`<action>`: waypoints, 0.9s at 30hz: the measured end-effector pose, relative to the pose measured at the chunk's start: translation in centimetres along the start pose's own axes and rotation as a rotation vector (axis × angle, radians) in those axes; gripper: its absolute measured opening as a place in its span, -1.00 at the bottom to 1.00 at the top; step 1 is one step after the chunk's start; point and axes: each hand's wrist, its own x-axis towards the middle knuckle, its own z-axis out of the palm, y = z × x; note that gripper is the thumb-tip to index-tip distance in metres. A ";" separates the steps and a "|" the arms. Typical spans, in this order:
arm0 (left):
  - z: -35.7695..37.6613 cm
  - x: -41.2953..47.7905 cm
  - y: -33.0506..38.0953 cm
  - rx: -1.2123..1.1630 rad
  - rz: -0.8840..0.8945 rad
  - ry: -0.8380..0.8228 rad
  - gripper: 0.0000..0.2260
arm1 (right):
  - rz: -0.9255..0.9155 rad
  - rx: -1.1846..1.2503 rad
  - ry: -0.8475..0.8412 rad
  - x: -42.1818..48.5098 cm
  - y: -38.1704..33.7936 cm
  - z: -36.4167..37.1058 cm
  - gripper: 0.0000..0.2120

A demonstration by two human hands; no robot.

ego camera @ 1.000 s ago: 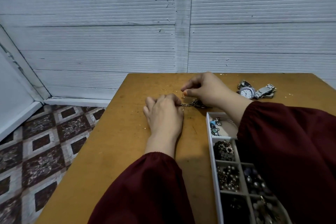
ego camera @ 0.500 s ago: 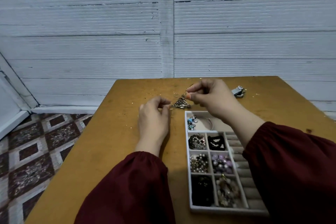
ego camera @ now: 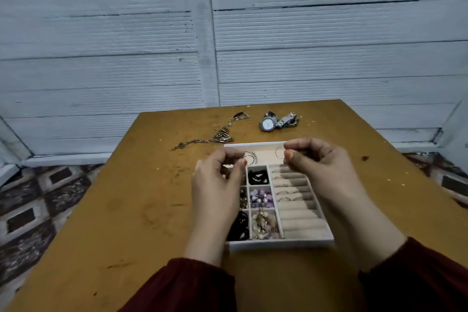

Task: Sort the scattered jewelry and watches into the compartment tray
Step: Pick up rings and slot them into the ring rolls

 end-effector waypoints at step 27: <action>2.5 -6.2 3.1 0.536 0.298 -0.131 -0.87 | -0.211 -0.148 0.193 -6.0 3.9 -4.5 -0.81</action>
